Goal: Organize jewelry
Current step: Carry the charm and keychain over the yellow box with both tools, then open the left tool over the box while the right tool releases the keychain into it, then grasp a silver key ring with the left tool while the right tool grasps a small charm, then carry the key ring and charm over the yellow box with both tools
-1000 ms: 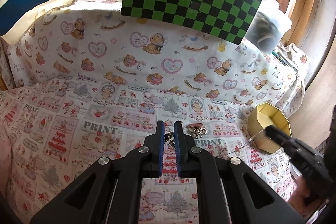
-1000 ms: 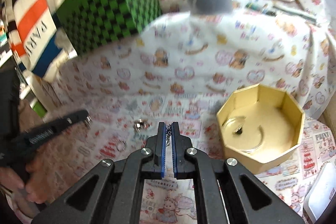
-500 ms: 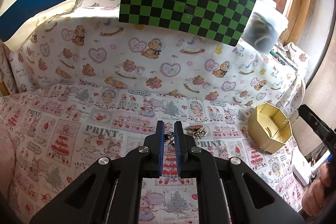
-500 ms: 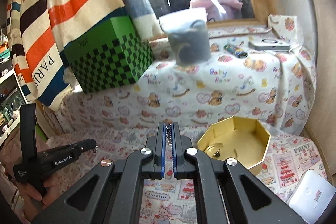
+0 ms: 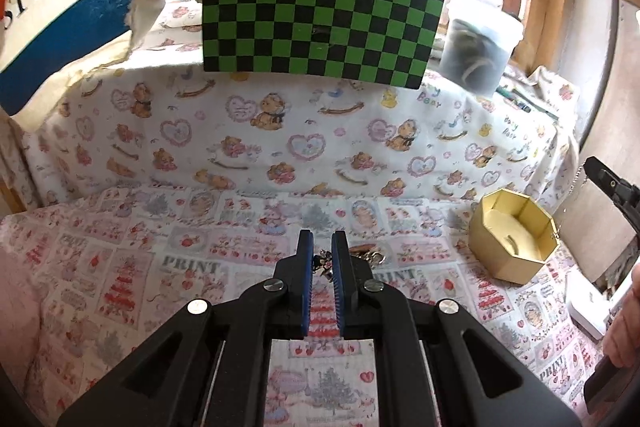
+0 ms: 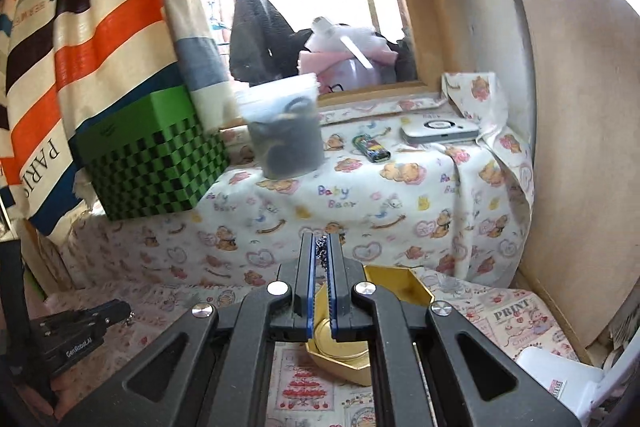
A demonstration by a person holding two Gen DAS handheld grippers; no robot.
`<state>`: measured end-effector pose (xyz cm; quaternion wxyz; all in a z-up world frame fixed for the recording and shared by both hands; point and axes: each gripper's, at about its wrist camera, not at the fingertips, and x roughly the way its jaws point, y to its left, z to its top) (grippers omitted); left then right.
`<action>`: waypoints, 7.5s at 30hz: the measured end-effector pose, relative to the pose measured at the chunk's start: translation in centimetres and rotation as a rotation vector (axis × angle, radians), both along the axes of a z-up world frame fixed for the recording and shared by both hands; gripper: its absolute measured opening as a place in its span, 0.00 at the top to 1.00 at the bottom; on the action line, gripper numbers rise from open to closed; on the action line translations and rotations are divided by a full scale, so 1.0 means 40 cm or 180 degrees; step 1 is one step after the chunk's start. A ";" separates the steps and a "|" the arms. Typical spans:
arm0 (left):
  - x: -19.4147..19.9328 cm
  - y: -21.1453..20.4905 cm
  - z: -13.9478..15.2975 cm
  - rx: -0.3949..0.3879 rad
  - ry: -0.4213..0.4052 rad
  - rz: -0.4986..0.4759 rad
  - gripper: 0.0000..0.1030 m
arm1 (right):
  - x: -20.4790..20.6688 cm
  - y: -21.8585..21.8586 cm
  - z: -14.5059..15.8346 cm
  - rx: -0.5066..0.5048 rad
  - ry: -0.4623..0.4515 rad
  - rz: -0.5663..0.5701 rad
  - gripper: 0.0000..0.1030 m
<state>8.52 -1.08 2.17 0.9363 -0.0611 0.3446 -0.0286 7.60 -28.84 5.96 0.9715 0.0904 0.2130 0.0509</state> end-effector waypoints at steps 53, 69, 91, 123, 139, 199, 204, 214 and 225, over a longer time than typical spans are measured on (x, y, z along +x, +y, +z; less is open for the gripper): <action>0.140 -0.408 -0.025 -0.0436 0.0167 -0.1025 0.71 | 0.153 -0.173 -0.153 0.1223 0.1079 0.0134 0.91; -0.027 -0.192 0.152 0.0109 -0.0714 -0.0498 0.58 | 0.120 -0.086 -0.111 0.0619 0.0849 0.0111 0.86; -0.028 -0.016 -0.008 -0.0093 -0.0248 -0.0085 0.47 | 0.067 0.071 -0.108 -0.0263 0.0543 0.0184 0.66; 0.016 0.007 -0.055 0.0278 -0.0201 0.0208 0.38 | 0.063 0.102 -0.131 -0.0348 0.0526 0.0263 0.60; 0.080 -0.026 -0.119 0.0040 0.0409 -0.0675 0.57 | 0.086 0.083 -0.152 -0.0254 0.0704 0.0162 0.60; 0.061 0.127 -0.069 -0.0197 0.0252 0.0203 0.82 | 0.183 0.403 -0.256 -0.0312 0.1561 0.1156 0.93; 0.043 0.118 -0.054 -0.0203 0.0189 0.0189 0.82 | 0.121 0.352 -0.207 -0.0352 0.1381 0.1197 0.93; 0.018 0.087 -0.035 -0.0033 0.0040 0.0313 0.82 | 0.030 0.238 -0.158 -0.0117 0.1033 0.1205 0.93; -0.011 0.045 -0.012 0.0091 -0.0178 0.0227 0.82 | 0.008 0.154 -0.075 0.0142 0.0698 0.1058 0.93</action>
